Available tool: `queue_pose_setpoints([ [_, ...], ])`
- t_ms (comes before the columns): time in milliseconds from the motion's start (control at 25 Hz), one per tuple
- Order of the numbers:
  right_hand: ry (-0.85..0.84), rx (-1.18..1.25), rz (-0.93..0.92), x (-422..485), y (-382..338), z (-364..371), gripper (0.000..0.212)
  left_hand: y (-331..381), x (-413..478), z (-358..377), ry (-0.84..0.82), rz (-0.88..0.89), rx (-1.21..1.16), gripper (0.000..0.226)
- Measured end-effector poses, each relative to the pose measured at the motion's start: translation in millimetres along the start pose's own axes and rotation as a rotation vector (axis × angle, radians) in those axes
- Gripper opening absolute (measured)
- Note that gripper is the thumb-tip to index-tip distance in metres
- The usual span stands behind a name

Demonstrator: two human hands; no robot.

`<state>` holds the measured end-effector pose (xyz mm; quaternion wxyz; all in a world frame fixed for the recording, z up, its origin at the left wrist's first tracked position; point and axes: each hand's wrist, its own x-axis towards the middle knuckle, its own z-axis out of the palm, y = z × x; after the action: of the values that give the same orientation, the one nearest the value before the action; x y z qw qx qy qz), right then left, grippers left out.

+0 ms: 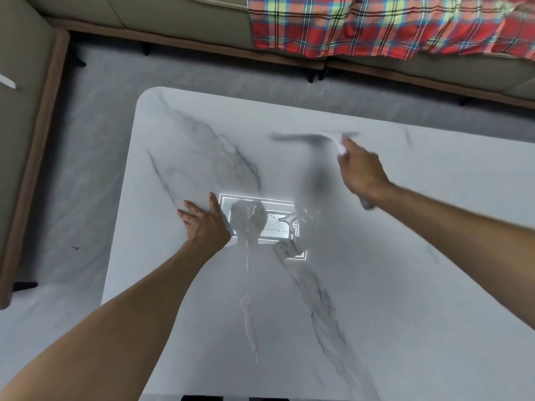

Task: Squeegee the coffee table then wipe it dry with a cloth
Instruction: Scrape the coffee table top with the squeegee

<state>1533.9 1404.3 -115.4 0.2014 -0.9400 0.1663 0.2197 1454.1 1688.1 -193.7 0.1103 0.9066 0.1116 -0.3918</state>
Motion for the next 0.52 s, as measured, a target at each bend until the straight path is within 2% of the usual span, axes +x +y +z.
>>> queue_pose_setpoints([
  [120,-0.036,0.139,0.064,37,-67,34,0.032,-11,-1,5,0.011,0.009,-0.004,0.074],
  [160,-0.035,0.130,0.038,33,-81,49,0.035,-15,-2,8,0.018,0.022,-0.008,0.074],
  [240,-0.037,0.008,-0.126,4,-88,75,0.042,-21,-3,10,0.023,0.041,-0.031,0.074],
  [360,-0.107,-0.136,-0.405,-58,-51,100,0.047,-36,-12,8,0.111,0.109,-0.118,0.069],
  [440,-0.120,-0.196,-0.426,-88,-8,101,0.049,-50,-25,16,0.185,0.214,-0.118,0.066],
  [520,-0.136,-0.267,-0.382,-114,39,92,0.050,-63,-47,33,0.200,0.188,-0.115,0.069],
])
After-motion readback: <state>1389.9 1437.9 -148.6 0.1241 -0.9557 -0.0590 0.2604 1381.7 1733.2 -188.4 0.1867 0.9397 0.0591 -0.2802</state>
